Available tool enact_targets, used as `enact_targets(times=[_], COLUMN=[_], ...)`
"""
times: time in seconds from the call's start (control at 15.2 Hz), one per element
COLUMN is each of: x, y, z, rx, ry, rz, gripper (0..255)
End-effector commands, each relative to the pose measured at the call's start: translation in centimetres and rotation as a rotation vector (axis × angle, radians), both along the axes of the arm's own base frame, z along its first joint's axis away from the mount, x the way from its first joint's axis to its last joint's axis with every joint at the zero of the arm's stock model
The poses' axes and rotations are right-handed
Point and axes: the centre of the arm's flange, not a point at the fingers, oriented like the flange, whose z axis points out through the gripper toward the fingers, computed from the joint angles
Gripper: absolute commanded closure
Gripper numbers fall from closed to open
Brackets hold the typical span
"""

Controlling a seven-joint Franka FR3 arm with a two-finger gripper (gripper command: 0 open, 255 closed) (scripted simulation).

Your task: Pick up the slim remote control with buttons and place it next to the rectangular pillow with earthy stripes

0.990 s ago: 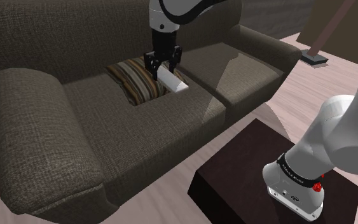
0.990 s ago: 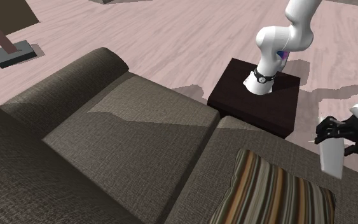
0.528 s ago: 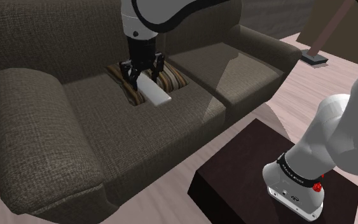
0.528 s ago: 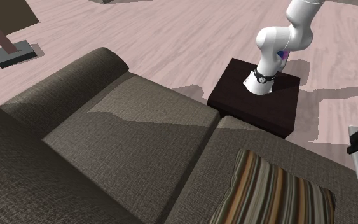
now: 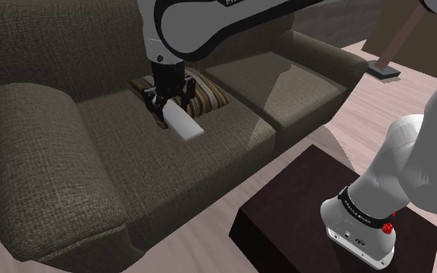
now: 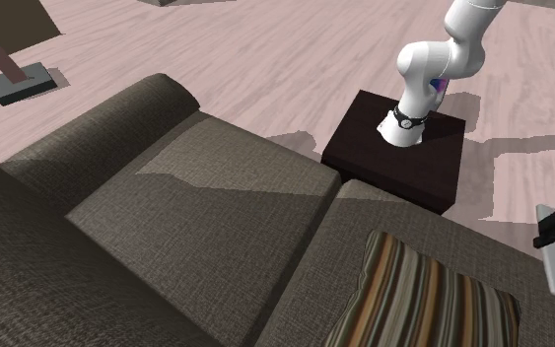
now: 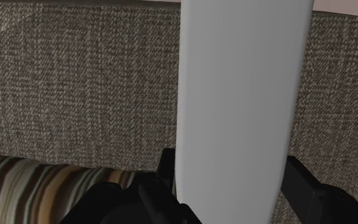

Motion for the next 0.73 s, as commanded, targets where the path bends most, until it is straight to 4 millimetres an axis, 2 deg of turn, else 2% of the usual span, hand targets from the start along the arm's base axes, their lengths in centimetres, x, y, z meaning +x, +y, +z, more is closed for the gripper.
enact_targets(times=[0.0,0.66], x=[0.0,0.0], y=[0.1,0.1], z=[-1.1,-6.4], rx=[0.000,0.000], ry=[-0.001,-0.001], rz=[0.000,0.000], gripper=[255,255])
